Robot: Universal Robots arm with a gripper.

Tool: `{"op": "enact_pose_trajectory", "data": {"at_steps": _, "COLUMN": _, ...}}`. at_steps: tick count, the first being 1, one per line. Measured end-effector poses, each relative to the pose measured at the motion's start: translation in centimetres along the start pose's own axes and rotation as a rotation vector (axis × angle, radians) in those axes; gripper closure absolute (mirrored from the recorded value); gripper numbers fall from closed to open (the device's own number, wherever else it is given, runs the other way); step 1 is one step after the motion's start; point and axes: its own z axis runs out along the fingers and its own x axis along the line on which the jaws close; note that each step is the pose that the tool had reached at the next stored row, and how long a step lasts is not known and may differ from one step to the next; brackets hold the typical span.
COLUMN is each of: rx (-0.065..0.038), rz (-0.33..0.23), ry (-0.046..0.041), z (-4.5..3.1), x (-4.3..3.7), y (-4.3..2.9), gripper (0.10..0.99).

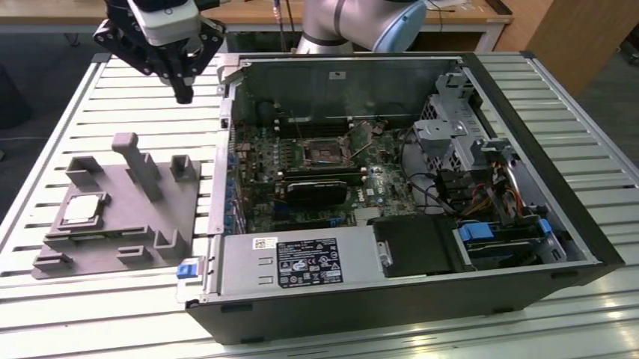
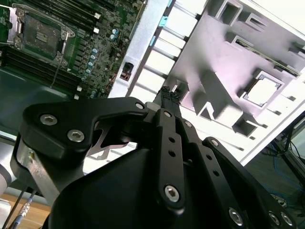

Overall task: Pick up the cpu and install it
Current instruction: 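Reach for the cpu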

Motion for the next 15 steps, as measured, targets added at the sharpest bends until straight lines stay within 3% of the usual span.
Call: {"op": "enact_pose_trajectory", "data": {"at_steps": 15, "rx": 0.0, "rz": 0.0, "ry": 0.0, "z": 0.0, "x": 1.31, "y": -0.1, "gripper": 0.98}}
